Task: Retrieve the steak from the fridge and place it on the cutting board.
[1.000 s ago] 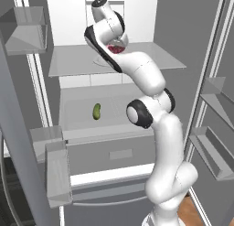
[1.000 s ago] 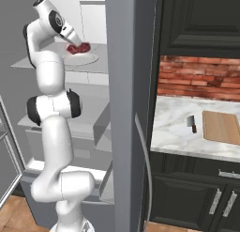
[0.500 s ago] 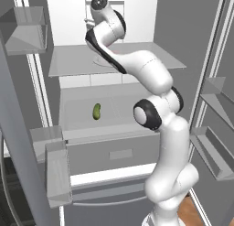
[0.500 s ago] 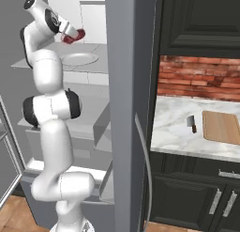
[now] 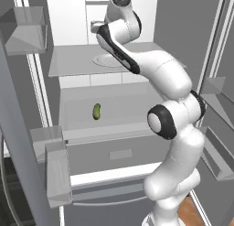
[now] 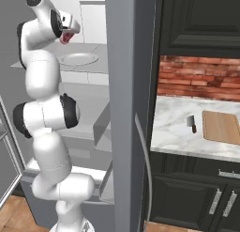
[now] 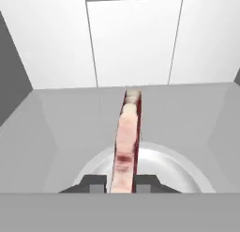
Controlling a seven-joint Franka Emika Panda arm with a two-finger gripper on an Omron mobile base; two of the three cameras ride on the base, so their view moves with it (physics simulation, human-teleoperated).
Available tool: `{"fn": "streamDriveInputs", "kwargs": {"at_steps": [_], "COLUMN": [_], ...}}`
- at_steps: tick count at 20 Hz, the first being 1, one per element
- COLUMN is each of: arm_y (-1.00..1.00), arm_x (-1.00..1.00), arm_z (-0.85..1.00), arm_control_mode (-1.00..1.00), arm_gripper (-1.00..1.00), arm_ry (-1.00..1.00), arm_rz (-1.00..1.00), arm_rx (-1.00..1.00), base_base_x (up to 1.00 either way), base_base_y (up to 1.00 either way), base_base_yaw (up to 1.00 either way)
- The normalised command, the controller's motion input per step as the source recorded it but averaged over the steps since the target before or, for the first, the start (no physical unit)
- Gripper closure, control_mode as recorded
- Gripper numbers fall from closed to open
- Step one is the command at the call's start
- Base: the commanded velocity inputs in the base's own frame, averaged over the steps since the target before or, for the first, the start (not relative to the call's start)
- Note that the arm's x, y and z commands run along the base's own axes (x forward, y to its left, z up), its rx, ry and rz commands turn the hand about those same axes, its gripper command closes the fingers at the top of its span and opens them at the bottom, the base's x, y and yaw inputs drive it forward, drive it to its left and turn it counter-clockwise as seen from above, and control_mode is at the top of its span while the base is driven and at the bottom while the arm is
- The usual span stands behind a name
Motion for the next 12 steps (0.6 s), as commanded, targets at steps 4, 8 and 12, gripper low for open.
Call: {"fn": "streamDriveInputs", "kwargs": {"at_steps": [4,8,12], "arm_y": [-0.21,-0.18,-0.36], "arm_x": [-0.99,-1.0,-0.78], "arm_z": [0.01,0.03,0.02], "arm_control_mode": [-1.0,-1.0,-1.0], "arm_gripper": [1.0,1.0,1.0], "arm_ry": [0.0,0.0,0.03], "arm_rz": [0.31,0.24,-0.03], "arm_rx": [-0.27,-0.25,-0.01], "base_base_x": [0.0,0.0,0.0], "base_base_y": [0.0,0.0,0.0], "base_base_yaw": [0.0,0.0,0.0]}}
